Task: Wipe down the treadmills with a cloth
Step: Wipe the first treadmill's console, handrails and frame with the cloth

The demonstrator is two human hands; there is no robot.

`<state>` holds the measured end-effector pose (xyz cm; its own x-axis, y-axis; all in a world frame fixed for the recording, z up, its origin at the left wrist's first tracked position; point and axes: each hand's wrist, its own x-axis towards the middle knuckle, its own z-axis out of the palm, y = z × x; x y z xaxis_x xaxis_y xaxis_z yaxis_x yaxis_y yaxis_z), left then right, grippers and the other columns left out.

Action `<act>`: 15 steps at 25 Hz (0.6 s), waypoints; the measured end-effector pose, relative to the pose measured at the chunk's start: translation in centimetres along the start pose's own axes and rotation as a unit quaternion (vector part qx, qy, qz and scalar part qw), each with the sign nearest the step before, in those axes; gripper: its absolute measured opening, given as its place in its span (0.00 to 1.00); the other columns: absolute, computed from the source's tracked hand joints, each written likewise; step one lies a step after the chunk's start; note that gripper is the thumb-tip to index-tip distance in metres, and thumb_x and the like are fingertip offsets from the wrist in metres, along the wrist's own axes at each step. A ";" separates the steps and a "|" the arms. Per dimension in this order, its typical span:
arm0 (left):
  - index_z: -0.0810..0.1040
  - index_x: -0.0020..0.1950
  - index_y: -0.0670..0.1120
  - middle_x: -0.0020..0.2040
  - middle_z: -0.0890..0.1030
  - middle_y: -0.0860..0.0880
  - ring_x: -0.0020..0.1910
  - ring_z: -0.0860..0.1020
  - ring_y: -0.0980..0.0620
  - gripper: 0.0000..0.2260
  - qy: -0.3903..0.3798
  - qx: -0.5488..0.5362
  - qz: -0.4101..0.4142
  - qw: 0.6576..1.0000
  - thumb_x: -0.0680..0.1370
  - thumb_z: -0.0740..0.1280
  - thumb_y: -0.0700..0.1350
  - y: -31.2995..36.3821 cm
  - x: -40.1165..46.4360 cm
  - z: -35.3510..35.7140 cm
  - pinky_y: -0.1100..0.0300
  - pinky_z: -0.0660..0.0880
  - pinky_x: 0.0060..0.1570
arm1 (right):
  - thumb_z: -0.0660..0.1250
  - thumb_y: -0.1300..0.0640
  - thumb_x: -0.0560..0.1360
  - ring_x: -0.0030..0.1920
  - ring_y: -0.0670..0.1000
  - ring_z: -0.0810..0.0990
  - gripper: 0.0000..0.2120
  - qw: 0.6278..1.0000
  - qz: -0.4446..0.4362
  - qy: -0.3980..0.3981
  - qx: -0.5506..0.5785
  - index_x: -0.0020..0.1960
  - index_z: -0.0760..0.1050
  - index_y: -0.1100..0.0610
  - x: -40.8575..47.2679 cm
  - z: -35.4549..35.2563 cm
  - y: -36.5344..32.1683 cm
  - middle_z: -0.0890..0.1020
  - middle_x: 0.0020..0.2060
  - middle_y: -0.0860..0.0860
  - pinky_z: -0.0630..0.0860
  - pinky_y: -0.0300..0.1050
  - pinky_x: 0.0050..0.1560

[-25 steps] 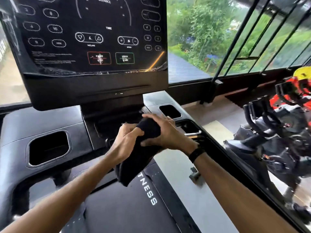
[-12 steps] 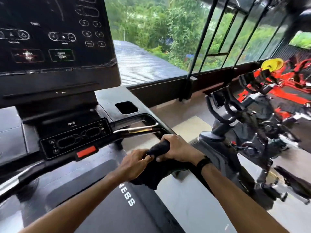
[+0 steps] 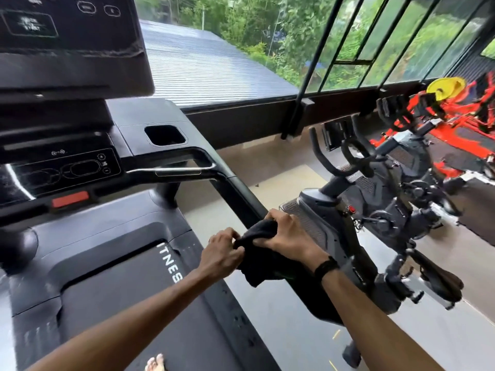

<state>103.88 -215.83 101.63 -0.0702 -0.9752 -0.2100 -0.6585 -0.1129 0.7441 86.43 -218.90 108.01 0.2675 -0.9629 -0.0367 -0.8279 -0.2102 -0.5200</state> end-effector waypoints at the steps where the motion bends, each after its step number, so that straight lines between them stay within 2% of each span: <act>1: 0.70 0.65 0.46 0.61 0.74 0.46 0.60 0.73 0.46 0.18 0.009 -0.028 -0.030 0.999 0.76 0.65 0.50 -0.1 0.2 0.4 0.53 0.72 0.53 | 0.80 0.50 0.65 0.43 0.44 0.77 0.18 1.000 -0.002 0.012 0.005 0.45 0.72 0.51 0.3 0.1 0.1 0.78 0.39 0.43 0.67 0.24 0.38; 3: 0.64 0.69 0.44 0.64 0.70 0.45 0.64 0.71 0.44 0.26 0.010 -0.129 -0.108 0.986 0.77 0.66 0.57 -0.3 1.1 0.8 0.49 0.71 0.62 | 0.80 0.49 0.66 0.40 0.44 0.76 0.18 0.999 -0.002 0.035 0.021 0.43 0.70 0.49 1.6 0.3 0.4 0.77 0.37 0.42 0.67 0.24 0.36; 5: 0.62 0.71 0.44 0.67 0.69 0.45 0.65 0.70 0.46 0.31 -0.004 -0.249 -0.162 0.955 0.77 0.63 0.63 -0.2 2.4 1.2 0.51 0.70 0.65 | 0.79 0.50 0.67 0.37 0.42 0.75 0.18 0.998 -0.004 0.047 0.044 0.39 0.68 0.47 3.3 0.7 0.5 0.76 0.34 0.41 0.67 0.25 0.36; 8: 0.62 0.73 0.44 0.67 0.72 0.45 0.65 0.72 0.48 0.27 -0.017 -0.369 -0.159 0.915 0.81 0.57 0.61 0.5 4.8 1.8 0.55 0.70 0.62 | 0.79 0.50 0.67 0.37 0.43 0.76 0.17 0.997 -0.014 0.042 0.060 0.41 0.70 0.49 5.6 1.1 1.0 0.78 0.36 0.43 0.68 0.26 0.36; 11: 0.68 0.68 0.47 0.64 0.76 0.44 0.62 0.76 0.50 0.24 0.002 -0.420 -0.141 0.896 0.81 0.56 0.63 1.8 8.1 2.7 0.54 0.73 0.62 | 0.80 0.49 0.66 0.40 0.48 0.80 0.18 0.998 -0.022 0.018 0.050 0.44 0.73 0.54 8.2 0.5 3.0 0.81 0.38 0.48 0.72 0.31 0.38; 13: 0.65 0.71 0.49 0.67 0.74 0.43 0.63 0.75 0.49 0.37 0.019 -0.426 -0.145 0.893 0.73 0.58 0.74 2.8 10.0 4.2 0.51 0.72 0.65 | 0.80 0.48 0.65 0.42 0.52 0.82 0.19 0.999 -0.015 0.014 0.043 0.45 0.75 0.57 9.8 -0.3 4.8 0.83 0.40 0.51 0.78 0.46 0.44; 14: 0.60 0.75 0.51 0.72 0.71 0.43 0.67 0.73 0.46 0.45 0.032 -0.426 -0.164 0.889 0.68 0.58 0.78 3.3 10.8 5.2 0.47 0.69 0.69 | 0.80 0.49 0.65 0.42 0.52 0.82 0.19 0.999 -0.013 0.012 0.036 0.45 0.76 0.58 10.4 -0.8 5.5 0.83 0.40 0.52 0.79 0.50 0.45; 15: 0.53 0.79 0.52 0.76 0.65 0.42 0.72 0.68 0.41 0.47 0.038 -0.410 -0.177 0.894 0.68 0.58 0.79 4.0 11.1 5.8 0.44 0.64 0.72 | 0.80 0.50 0.65 0.42 0.52 0.82 0.19 0.999 -0.013 0.008 0.031 0.45 0.76 0.58 10.7 -1.2 6.0 0.83 0.39 0.52 0.78 0.49 0.45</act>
<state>96.14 -226.01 98.61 0.1054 -0.8570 -0.5043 0.1441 -0.4886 0.8605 83.74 -230.71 105.47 0.2803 -0.9599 -0.0090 -0.7886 -0.2249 -0.5722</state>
